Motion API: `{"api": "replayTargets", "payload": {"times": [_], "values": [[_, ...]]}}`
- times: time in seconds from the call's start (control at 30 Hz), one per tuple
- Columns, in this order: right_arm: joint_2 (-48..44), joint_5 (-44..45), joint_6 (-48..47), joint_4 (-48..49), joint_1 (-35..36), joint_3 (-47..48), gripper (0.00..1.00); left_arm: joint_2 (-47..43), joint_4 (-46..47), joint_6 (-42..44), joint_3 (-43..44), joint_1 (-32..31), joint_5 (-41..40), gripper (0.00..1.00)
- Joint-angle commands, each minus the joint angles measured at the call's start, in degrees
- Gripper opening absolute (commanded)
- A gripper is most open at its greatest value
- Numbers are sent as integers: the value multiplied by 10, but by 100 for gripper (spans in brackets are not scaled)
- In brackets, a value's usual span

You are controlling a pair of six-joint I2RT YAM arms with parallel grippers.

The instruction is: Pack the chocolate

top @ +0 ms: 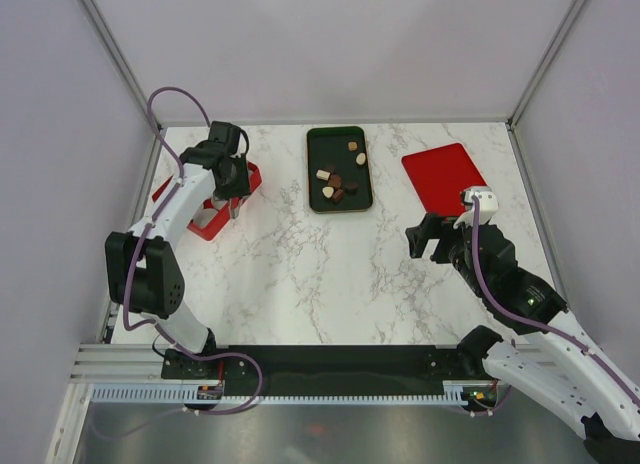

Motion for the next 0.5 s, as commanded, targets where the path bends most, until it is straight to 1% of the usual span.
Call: {"api": "replayTargets", "payload": {"times": [0.0, 0.17, 0.3, 0.43, 0.47], "values": [[-1, 5, 1, 19, 0, 3, 96, -13, 1, 4, 32, 2, -6, 50], [-6, -2, 7, 18, 0, 3, 96, -32, -21, 12, 55, 1, 1, 50], [-9, -8, 11, 16, 0, 6, 96, -61, -33, 24, 92, -4, 32, 49], [-11, -7, 15, 11, 0, 9, 96, -71, -41, 31, 118, -41, 40, 49], [-12, -6, 17, 9, 0, 9, 96, -71, -41, 31, 126, -62, 44, 49]]}}
